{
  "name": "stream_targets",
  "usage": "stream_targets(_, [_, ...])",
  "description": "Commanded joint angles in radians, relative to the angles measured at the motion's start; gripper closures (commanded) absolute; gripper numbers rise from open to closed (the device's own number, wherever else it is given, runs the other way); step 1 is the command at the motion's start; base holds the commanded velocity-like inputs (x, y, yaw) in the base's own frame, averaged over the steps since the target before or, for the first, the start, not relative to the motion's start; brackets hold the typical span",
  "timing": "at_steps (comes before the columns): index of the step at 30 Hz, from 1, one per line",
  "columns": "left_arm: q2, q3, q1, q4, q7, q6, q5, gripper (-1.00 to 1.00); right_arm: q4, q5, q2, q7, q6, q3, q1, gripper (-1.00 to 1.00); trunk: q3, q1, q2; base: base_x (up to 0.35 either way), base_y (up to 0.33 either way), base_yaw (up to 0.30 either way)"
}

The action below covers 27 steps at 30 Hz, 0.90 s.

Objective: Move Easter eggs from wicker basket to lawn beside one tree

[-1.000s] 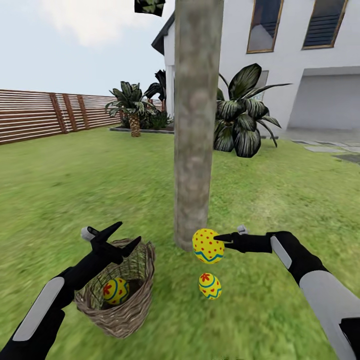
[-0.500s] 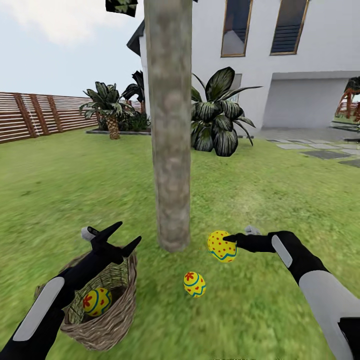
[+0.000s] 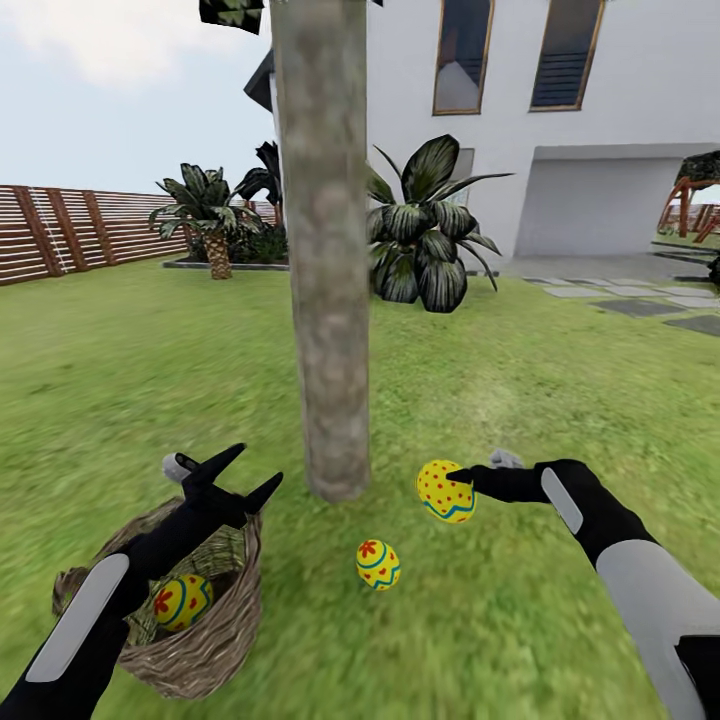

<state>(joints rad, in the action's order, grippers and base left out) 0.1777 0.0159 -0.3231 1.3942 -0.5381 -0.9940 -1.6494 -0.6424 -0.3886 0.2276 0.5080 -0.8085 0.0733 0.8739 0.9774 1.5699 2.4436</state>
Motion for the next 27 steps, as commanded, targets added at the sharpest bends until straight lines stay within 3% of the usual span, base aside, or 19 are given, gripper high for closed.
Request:
stream_targets(1, [0.0,0.001,-0.001,0.0,-0.002,-0.005,0.002,-1.0,0.0,0.001,0.001,0.003,-0.001,0.003,0.0,1.0,0.001,-0.001,0.0,-0.18,-0.265,-0.104])
stream_targets(4, [0.0,0.001,-0.001,0.0,-0.002,-0.005,0.002,-1.0,0.001,0.002,0.0,0.002,-0.001,0.003,0.0,1.0,0.001,-0.001,0.0,-0.162,-0.282,-0.103])
stream_targets(12, [-0.007,0.001,-0.001,0.0,-0.002,-0.005,0.003,-1.0,0.01,0.003,-0.047,-0.054,0.021,0.005,-0.001,1.0,0.001,-0.001,0.0,-0.012,-0.331,-0.011])
stream_targets(18, [-0.013,0.001,-0.001,0.0,-0.002,-0.004,0.003,-1.0,0.011,0.002,-0.053,-0.078,0.029,0.005,-0.001,1.0,0.003,-0.001,0.0,0.0,-0.312,0.0])
stream_targets(22, [-0.014,0.001,-0.001,-0.001,-0.002,-0.004,0.004,-1.0,0.013,0.002,-0.055,-0.083,0.035,0.005,-0.001,1.0,0.004,-0.001,0.0,0.0,-0.131,0.003])
stream_targets(24, [-0.018,0.001,0.0,-0.001,-0.002,-0.003,0.005,-1.0,0.015,0.005,-0.07,-0.084,0.035,0.005,-0.002,1.0,0.005,-0.001,0.0,0.0,-0.017,0.044])
stream_targets(25, [-0.021,0.001,-0.001,-0.002,-0.002,-0.004,0.005,-1.0,0.015,0.014,-0.079,-0.087,0.036,0.009,-0.002,1.0,0.006,-0.001,0.0,0.0,-0.005,0.048])
stream_targets(27, [-0.024,0.001,-0.001,-0.002,-0.002,-0.004,0.005,-1.0,0.016,0.075,-0.102,-0.105,0.065,0.034,-0.003,1.0,0.006,-0.001,0.0,0.0,-0.002,0.015])
